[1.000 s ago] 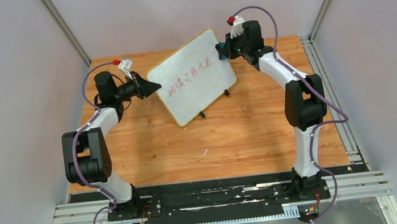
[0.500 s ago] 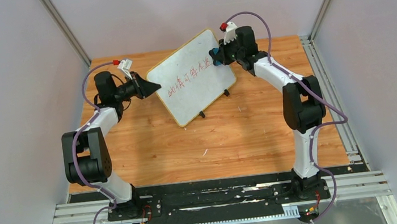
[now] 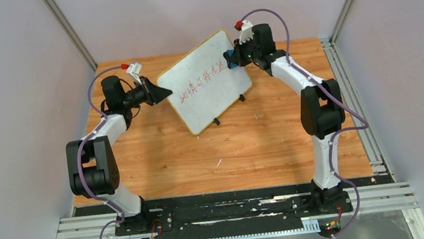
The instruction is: Erase the whiteboard
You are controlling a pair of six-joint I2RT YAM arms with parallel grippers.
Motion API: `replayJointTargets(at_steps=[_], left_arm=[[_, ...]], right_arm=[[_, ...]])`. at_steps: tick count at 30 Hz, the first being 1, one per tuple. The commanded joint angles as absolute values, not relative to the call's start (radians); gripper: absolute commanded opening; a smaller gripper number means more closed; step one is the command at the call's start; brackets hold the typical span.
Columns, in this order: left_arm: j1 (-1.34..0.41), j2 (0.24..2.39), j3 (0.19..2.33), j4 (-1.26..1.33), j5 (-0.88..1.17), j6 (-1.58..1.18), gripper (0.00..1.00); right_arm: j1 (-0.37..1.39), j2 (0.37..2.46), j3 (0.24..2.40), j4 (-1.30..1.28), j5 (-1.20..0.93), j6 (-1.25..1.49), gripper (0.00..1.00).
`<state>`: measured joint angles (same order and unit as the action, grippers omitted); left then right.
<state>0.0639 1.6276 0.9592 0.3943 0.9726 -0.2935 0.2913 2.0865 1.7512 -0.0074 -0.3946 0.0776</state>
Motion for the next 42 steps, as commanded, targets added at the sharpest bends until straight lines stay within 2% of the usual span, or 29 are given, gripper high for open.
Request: replayJointTargets(at_steps=[1, 18, 27, 42], left_arm=[[0.066, 1.651, 0.953, 0.314, 0.937, -0.166, 0.00], [0.066, 1.656, 0.960, 0.295, 0.937, -0.155, 0.00], [0.066, 1.655, 0.962, 0.294, 0.939, -0.156, 0.00], [0.066, 1.651, 0.960, 0.289, 0.946, -0.154, 0.00]], right_arm=[[0.249, 2.121, 1.796, -0.027, -0.362, 0.055, 0.01], [0.238, 2.090, 1.745, -0.004, -0.369, 0.057, 0.01], [0.323, 2.033, 1.694, 0.028, -0.379, 0.072, 0.01], [0.322, 2.084, 1.842, -0.063, -0.319, 0.014, 0.01]])
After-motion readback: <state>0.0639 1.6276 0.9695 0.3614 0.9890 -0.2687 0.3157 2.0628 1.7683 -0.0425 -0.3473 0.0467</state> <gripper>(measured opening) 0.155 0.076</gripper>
